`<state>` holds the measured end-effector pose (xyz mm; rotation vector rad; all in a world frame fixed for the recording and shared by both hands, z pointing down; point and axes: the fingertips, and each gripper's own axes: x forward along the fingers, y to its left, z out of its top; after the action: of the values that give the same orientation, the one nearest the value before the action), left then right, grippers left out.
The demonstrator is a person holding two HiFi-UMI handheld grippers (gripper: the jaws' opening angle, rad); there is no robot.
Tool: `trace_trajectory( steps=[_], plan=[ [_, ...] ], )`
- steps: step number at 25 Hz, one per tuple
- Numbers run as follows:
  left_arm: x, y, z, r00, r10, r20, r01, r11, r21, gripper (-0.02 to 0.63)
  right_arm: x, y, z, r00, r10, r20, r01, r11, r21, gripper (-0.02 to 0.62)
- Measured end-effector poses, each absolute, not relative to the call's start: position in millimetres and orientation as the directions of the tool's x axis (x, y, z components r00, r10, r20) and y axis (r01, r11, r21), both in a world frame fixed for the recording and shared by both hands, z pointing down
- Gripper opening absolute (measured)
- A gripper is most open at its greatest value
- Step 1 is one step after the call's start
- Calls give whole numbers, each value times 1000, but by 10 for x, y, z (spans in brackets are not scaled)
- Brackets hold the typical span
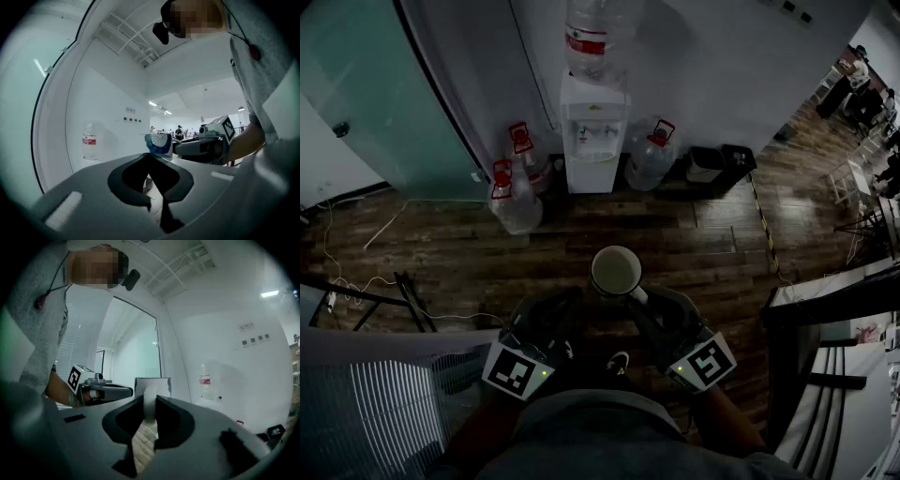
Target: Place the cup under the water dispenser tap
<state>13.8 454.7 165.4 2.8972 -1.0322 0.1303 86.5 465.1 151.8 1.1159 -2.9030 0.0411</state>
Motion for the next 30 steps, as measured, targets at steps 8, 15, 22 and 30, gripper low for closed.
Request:
trace_trajectory(
  steps=[8,15,22,30],
  plan=[
    [-121,4488,1666,771,-632,76,-635,-772,26,6,536,4605,1528,-737,-674,38,-675,737,-18,63],
    [-398,4374,1650,783,-619,61,-621,-783,26,6,275,4547,1509,-725,-688,17,-688,724,-39,63],
    [-700,4221,1709,801,-596,52,-598,-800,46,6,-24,4427,1463,-703,-709,-56,-709,705,-26,63],
    [-881,3941,1725,808,-589,37,-590,-805,62,6,-195,4147,1580,-676,-737,10,-737,676,-16,63]
  ],
)
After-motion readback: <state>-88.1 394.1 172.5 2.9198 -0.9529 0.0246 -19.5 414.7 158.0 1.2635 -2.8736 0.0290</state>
